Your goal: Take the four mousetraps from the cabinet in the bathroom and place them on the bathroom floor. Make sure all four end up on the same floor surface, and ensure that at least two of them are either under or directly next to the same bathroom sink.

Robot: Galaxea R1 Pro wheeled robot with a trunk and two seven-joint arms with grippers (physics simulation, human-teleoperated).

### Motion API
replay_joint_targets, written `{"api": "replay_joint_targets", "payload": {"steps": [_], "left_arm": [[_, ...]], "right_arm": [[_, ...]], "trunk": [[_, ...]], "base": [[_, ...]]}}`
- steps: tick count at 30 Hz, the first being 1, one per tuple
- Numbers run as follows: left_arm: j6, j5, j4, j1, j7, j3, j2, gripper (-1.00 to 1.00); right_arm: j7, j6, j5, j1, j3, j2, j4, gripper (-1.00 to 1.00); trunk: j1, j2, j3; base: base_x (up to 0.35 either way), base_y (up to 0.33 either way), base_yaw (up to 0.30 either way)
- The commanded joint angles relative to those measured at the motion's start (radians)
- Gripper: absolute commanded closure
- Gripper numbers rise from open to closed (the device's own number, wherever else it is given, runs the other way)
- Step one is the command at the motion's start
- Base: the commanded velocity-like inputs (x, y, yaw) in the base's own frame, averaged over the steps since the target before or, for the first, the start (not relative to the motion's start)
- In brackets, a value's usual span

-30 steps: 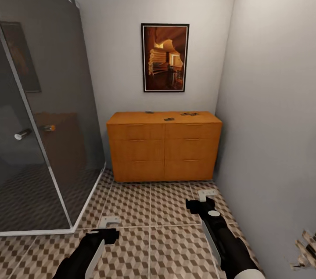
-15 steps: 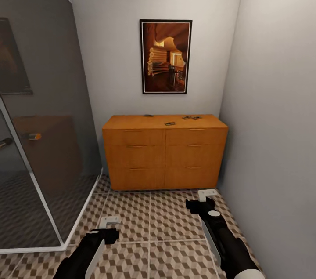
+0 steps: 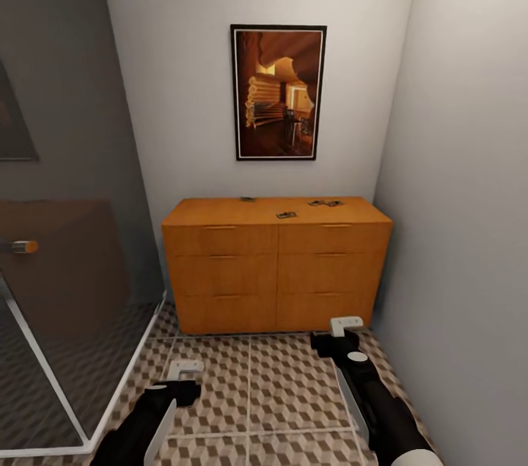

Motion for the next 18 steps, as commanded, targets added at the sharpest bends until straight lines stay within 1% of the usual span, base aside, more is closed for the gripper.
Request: {"api": "replay_joint_targets", "payload": {"steps": [1,5,18], "left_arm": [[0.005,0.0,-0.002,0.0,0.004,-0.001,0.0,-1.0],[0.005,0.0,-0.003,0.0,0.004,-0.001,-0.001,-1.0],[0.005,0.0,-0.002,0.0,0.004,-0.002,-0.002,-1.0]], "right_arm": [[-0.003,0.007,0.008,-0.001,0.002,0.0,-0.001,-1.0],[-0.004,0.007,0.008,-0.001,0.002,0.001,-0.001,-1.0],[-0.004,0.007,0.008,0.0,0.002,0.003,-0.001,-1.0]], "trunk": [[0.0,-0.001,-0.001],[0.0,-0.001,-0.001],[0.0,-0.001,-0.001]], "base": [[0.236,0.0,0.0],[0.143,0.0,0.0],[0.011,0.0,0.0]]}}
